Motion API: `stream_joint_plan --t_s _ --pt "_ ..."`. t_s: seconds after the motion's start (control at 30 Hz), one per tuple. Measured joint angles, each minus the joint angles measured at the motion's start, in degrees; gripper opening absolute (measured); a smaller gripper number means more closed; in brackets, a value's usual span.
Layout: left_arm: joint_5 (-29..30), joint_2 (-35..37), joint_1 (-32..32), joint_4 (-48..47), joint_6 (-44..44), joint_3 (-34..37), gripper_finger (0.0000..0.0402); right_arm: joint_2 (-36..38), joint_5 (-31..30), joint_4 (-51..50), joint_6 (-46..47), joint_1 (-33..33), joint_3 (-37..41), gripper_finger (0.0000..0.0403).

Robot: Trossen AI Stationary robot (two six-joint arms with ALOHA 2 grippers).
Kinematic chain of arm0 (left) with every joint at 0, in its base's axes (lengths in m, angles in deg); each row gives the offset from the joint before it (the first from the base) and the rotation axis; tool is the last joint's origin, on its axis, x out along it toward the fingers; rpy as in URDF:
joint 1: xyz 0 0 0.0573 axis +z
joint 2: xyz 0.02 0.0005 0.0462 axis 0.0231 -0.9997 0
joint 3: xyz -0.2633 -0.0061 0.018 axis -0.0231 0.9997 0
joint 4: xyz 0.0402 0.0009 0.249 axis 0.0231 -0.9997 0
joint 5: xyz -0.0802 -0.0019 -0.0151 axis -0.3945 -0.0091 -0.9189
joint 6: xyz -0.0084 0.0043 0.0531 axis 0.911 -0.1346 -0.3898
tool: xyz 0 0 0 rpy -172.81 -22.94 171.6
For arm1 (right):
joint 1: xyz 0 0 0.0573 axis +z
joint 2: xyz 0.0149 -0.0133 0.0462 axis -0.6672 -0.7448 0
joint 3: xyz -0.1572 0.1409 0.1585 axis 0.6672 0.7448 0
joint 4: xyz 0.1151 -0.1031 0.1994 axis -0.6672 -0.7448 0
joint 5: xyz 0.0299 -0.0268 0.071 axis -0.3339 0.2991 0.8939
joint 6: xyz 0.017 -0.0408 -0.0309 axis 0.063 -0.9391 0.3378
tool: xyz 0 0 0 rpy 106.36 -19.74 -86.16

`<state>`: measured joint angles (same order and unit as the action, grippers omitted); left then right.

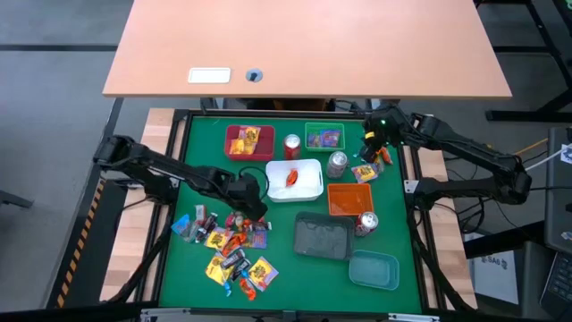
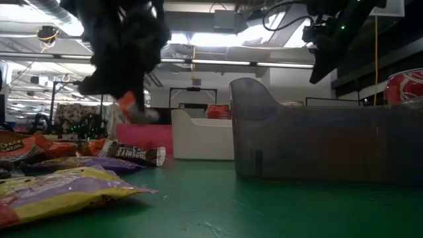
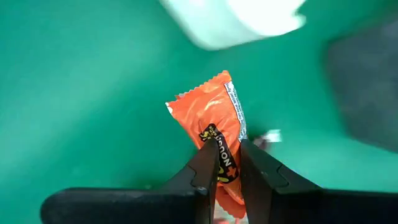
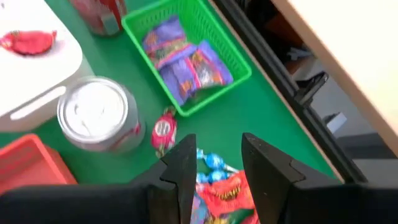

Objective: Sort candy
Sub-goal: Put the orange candy into the white bin

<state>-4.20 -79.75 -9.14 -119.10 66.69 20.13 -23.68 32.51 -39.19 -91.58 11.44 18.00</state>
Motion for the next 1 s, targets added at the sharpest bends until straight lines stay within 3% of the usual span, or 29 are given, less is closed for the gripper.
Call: stream_joint_plan --t_s 0.17,0.5,0.7,1.0 --pt "2.0 4.6 1.0 7.3 -7.1 0.0 0.0042 0.0 0.0 -3.3 0.0 0.0 0.0 0.0127" --pt "18.4 3.7 3.5 26.9 -31.2 -0.1 0.0042 0.0 0.0 -5.1 2.1 0.0 0.0 0.0127" --pt "18.3 0.4 5.0 29.3 -36.1 -0.2 0.0051 0.0 0.0 -7.2 3.2 0.0 0.0 0.0127" --pt "18.1 -4.3 6.2 29.8 -37.0 -0.2 0.0122 0.0 -7.9 -8.0 4.7 0.0 0.0 0.0128"
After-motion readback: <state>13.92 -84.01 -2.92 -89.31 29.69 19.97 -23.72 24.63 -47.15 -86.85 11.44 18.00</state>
